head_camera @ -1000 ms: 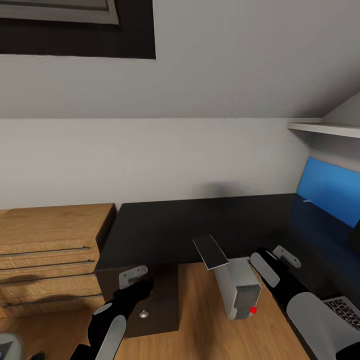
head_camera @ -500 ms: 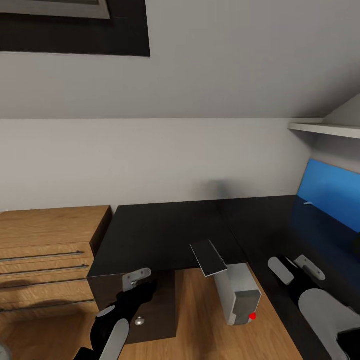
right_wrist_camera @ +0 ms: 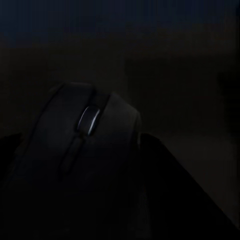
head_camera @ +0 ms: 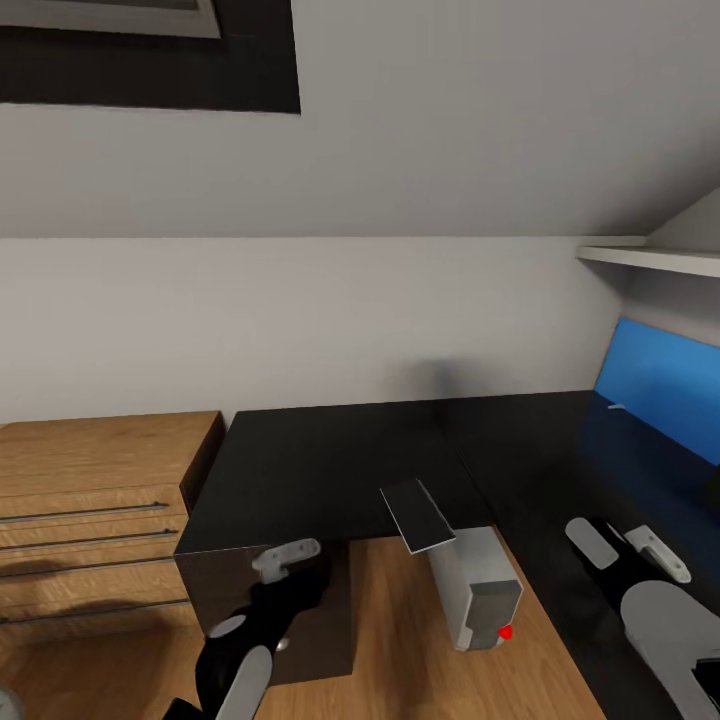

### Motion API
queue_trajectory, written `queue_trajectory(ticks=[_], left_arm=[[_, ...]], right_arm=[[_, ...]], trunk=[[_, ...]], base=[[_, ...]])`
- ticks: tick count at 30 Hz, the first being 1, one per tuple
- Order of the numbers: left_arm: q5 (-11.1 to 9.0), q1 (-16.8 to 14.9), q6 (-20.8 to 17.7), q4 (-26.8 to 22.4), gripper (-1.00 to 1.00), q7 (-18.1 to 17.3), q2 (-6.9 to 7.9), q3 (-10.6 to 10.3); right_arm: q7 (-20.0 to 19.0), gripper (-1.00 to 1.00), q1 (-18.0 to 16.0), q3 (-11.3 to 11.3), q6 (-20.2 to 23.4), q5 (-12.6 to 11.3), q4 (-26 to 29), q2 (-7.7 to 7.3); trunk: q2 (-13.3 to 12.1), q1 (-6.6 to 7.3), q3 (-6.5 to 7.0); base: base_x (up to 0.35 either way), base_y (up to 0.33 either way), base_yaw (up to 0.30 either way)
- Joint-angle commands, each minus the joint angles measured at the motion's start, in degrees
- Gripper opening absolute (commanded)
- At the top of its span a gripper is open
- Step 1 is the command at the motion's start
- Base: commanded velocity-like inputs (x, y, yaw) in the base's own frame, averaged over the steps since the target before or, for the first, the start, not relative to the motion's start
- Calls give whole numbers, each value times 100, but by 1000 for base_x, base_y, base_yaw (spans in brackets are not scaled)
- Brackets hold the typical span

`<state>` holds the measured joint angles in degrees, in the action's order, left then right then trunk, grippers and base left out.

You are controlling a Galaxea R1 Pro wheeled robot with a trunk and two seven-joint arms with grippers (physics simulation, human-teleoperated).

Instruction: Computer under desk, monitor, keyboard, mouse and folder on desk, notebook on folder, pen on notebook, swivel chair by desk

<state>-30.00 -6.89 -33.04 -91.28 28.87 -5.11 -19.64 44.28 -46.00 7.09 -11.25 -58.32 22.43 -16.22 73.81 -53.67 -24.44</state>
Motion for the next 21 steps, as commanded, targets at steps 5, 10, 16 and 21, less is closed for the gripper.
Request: queue_trajectory(ticks=[5, 10, 16, 21], left_arm=[[-68, -5, -10, -35, 100, 65, -3, -94], [-76, -5, -10, -38, 100, 72, -10, -115], [-84, -4, -10, -39, 100, 75, -15, -119], [-167, -2, -18, -12, 100, 237, -33, -105]], right_arm=[[-79, -100, -5, 53, -51, -65, -112, -242], [-350, -100, -2, 74, -66, -49, -220, -324], [-427, -100, -1, 92, -68, -33, -226, -314], [-422, -100, -9, 110, 172, -2, -195, -293]], trunk=[[4, 0, -7], [4, 0, -7], [4, 0, -7], [4, 0, -7]], base=[[0, 0, 0], [0, 0, 0], [0, 0, 0], [0, 0, 0]])
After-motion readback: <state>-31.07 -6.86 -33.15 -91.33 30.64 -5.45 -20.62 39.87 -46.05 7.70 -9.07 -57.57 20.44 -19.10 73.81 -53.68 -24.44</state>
